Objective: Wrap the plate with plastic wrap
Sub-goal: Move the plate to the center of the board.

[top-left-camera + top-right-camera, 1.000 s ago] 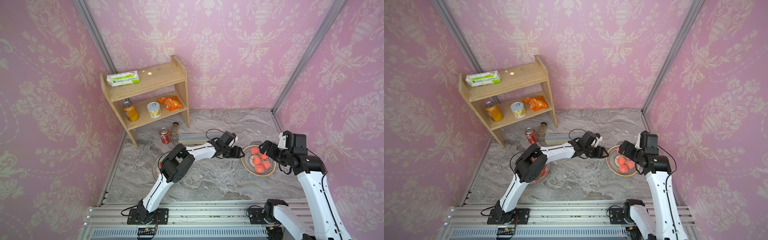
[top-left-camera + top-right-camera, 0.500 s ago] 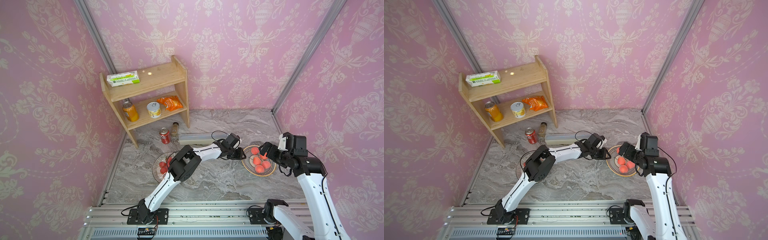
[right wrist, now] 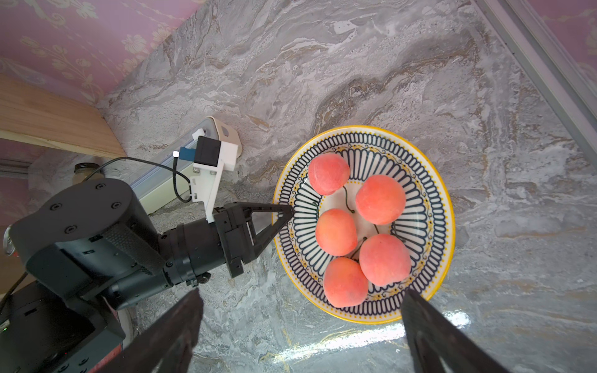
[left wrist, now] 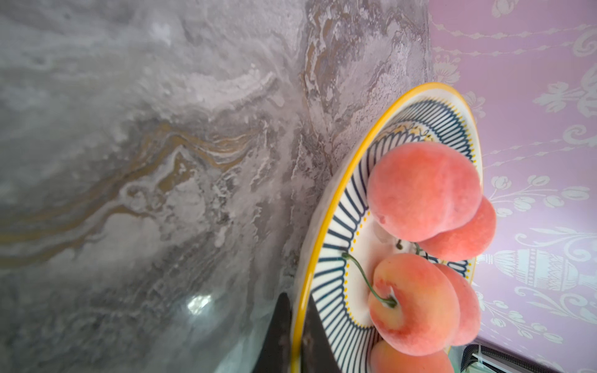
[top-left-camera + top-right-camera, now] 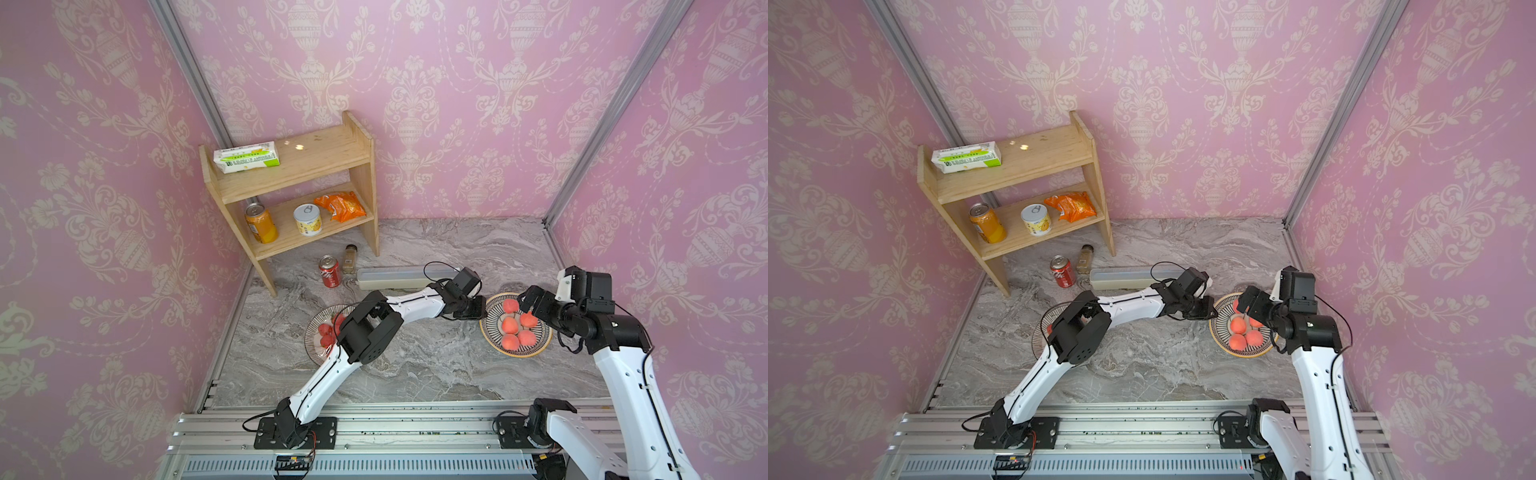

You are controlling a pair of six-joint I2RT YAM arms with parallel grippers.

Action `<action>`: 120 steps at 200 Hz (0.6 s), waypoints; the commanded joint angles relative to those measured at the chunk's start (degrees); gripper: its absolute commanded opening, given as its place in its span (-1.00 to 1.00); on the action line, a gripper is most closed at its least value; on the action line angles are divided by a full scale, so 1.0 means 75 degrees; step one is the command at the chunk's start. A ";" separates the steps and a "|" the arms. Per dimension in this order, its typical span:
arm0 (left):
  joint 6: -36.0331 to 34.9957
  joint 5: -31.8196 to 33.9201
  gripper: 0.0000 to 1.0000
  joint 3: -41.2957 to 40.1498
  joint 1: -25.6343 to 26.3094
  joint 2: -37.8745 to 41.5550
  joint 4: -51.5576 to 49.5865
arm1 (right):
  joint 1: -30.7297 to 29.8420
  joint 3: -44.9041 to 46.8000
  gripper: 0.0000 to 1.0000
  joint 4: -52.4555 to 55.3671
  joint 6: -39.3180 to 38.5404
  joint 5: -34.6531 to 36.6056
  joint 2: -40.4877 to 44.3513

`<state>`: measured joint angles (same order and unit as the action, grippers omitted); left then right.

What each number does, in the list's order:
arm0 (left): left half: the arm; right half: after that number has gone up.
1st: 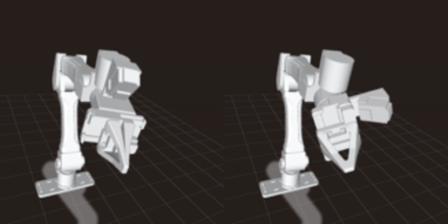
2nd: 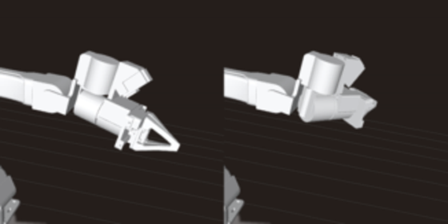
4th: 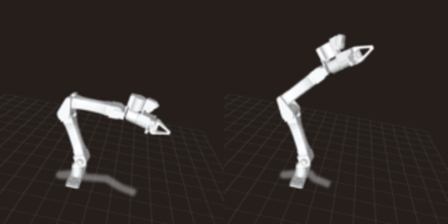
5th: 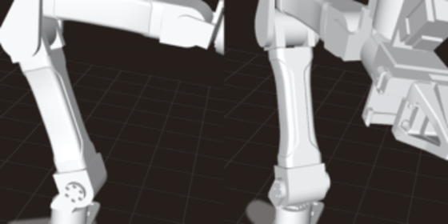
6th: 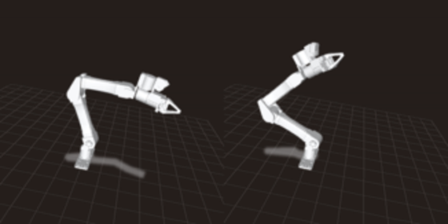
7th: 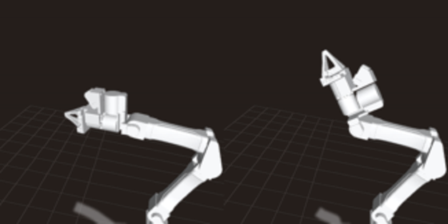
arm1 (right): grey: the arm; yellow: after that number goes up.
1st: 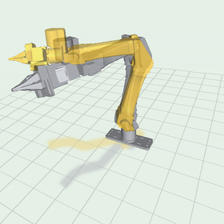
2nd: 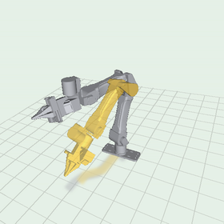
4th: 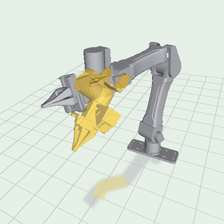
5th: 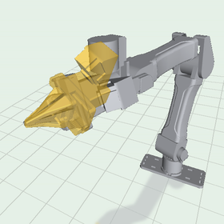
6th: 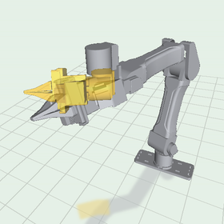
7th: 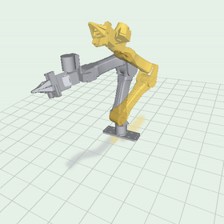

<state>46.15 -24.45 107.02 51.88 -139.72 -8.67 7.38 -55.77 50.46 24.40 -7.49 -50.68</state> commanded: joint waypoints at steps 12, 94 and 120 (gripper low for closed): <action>-0.0133 0.0301 -1.00 -0.0823 -0.0276 0.0795 -0.0043 | 0.0036 0.0088 0.94 0.0093 -0.0101 -0.0021 0.0067; -0.0230 0.0072 -1.00 -0.5201 -0.1525 0.3886 0.0324 | 0.0037 0.0217 0.94 -0.0135 -0.0031 -0.0278 -0.0178; -0.0250 0.0127 -1.00 -0.6475 -0.1855 0.4905 0.0154 | 0.0022 0.0257 0.94 -0.0246 0.0013 -0.0377 -0.0279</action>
<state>45.25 -22.81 64.51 38.92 -109.78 -6.96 7.42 -54.52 49.84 24.38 -8.86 -52.03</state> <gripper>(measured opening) 0.075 0.970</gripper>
